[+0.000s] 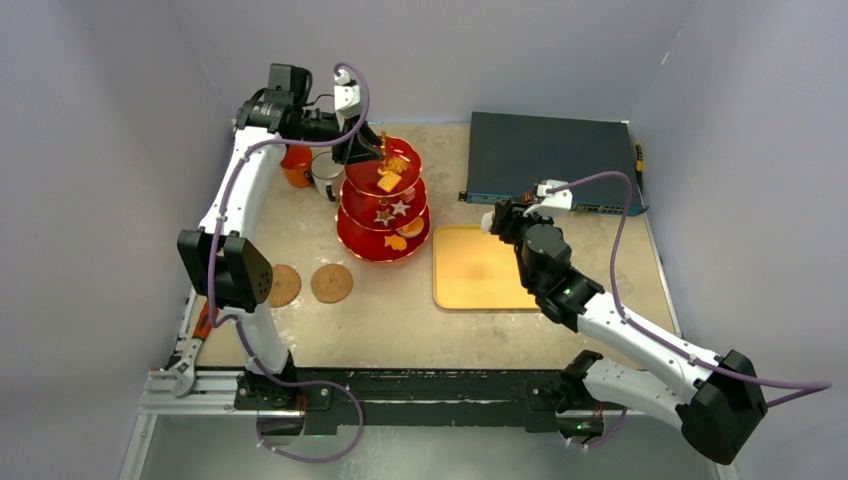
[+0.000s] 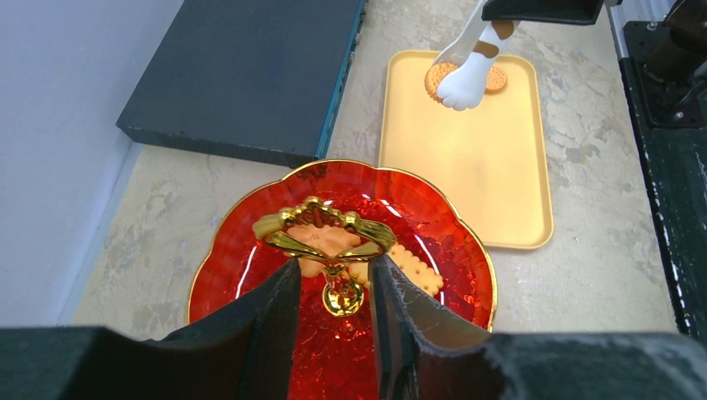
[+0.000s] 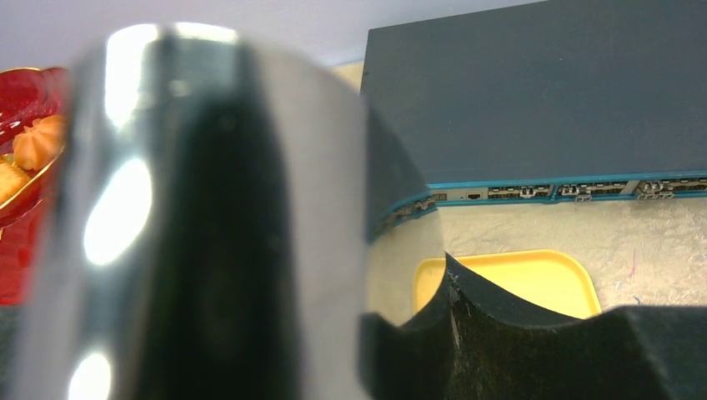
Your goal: Serve the afternoon tea
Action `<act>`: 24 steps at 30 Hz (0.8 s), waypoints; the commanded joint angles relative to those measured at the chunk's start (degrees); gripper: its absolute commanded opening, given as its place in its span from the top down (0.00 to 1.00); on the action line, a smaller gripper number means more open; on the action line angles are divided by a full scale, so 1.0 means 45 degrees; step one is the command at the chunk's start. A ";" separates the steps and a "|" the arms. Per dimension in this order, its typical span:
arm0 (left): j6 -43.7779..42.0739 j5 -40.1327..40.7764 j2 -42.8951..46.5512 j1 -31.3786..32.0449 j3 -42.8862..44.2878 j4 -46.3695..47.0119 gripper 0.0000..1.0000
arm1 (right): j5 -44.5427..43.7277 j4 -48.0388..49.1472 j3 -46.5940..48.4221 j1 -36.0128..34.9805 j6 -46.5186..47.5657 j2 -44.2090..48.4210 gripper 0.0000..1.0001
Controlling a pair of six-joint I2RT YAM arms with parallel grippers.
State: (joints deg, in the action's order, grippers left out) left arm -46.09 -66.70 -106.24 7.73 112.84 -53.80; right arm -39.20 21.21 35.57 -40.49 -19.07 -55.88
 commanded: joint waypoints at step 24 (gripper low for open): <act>0.0686 0.1163 0.1756 0.0183 -0.2592 0.2124 0.60 | 0.0227 0.0472 0.0521 -0.0065 -0.0235 0.0124 0.65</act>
State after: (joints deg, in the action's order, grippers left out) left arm -37.87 -61.95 -96.07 8.38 99.31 -40.40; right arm -37.95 21.26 35.57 -40.49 -19.51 -56.27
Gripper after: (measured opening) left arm 0.351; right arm 0.535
